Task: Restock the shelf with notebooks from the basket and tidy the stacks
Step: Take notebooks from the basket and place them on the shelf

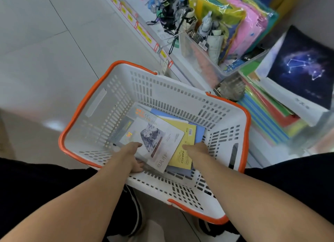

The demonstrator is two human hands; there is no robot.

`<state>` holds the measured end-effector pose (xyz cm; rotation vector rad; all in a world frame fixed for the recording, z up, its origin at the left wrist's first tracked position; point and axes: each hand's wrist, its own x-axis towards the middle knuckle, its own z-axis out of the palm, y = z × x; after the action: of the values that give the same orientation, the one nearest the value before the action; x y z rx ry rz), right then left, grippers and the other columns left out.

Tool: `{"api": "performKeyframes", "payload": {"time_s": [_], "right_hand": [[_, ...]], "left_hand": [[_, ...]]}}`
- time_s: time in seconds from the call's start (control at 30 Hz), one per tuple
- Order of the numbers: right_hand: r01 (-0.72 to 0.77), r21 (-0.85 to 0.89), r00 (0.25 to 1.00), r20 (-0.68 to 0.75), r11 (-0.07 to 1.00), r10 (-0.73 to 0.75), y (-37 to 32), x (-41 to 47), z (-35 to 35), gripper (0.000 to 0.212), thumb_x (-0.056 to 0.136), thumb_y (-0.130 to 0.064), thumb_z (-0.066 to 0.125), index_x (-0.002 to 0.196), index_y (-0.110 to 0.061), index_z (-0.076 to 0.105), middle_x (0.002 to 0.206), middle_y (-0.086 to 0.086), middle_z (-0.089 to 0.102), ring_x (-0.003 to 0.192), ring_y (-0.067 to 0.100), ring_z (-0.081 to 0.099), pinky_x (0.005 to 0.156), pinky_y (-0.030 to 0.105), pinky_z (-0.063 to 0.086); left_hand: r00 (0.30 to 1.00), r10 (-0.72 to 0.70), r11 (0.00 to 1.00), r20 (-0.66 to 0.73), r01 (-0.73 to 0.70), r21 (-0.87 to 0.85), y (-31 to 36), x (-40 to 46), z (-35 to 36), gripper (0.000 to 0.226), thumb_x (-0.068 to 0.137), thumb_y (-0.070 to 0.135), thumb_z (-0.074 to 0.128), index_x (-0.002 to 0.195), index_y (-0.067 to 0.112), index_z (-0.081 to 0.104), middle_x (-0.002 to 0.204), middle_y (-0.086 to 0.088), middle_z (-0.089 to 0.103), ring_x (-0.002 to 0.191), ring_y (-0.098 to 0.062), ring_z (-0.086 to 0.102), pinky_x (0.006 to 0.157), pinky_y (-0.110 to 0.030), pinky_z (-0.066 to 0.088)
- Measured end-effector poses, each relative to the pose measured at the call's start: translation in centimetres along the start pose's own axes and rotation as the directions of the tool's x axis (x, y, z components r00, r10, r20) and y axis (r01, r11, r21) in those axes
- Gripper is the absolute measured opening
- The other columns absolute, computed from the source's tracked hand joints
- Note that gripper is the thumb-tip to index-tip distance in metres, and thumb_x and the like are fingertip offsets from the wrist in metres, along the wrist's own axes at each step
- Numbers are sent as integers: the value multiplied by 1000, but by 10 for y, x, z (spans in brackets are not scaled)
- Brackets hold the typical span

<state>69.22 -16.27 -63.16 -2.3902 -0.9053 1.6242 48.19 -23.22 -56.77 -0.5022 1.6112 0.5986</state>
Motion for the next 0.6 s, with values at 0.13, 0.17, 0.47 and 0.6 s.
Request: {"api": "performKeyframes", "payload": {"time_s": [0.13, 0.17, 0.47, 0.6], "right_hand": [[-72, 96, 991, 123, 993, 59, -3, -7, -6, 50, 82, -36, 78, 119, -7, 63, 123, 12, 65, 106, 31, 63, 94, 44, 52], [-50, 106, 986, 162, 993, 32, -6, -14, -9, 45, 85, -35, 76, 119, -8, 62, 124, 11, 65, 107, 30, 63, 94, 44, 52], [322, 64, 843, 435, 945, -317, -93, -113, -51, 21, 89, -6, 58, 109, -8, 65, 104, 15, 72, 93, 30, 70, 69, 35, 57], [630, -234, 772, 291, 741, -565, -145, -175, -107, 27, 71, -11, 66, 89, 7, 57, 80, 30, 53, 60, 25, 42, 56, 31, 33]], "left_hand": [[999, 53, 996, 8, -52, -68, 2, -6, 9, 28, 88, 25, 69, 89, 2, 53, 78, -9, 54, 76, -27, 59, 90, -47, 49], [996, 74, 992, 40, -70, -104, 3, -10, 11, 27, 89, 23, 68, 86, 1, 53, 77, -11, 54, 73, -28, 58, 83, -47, 52], [890, 443, 848, 109, -376, -375, 15, -59, 19, 23, 101, 8, 36, 113, -1, 53, 99, -12, 65, 80, -21, 64, 44, -25, 56], [860, 504, 828, 80, -454, -330, 29, -115, 3, 19, 101, 4, 36, 111, -3, 50, 99, -18, 62, 79, -28, 63, 59, -37, 60]]}}
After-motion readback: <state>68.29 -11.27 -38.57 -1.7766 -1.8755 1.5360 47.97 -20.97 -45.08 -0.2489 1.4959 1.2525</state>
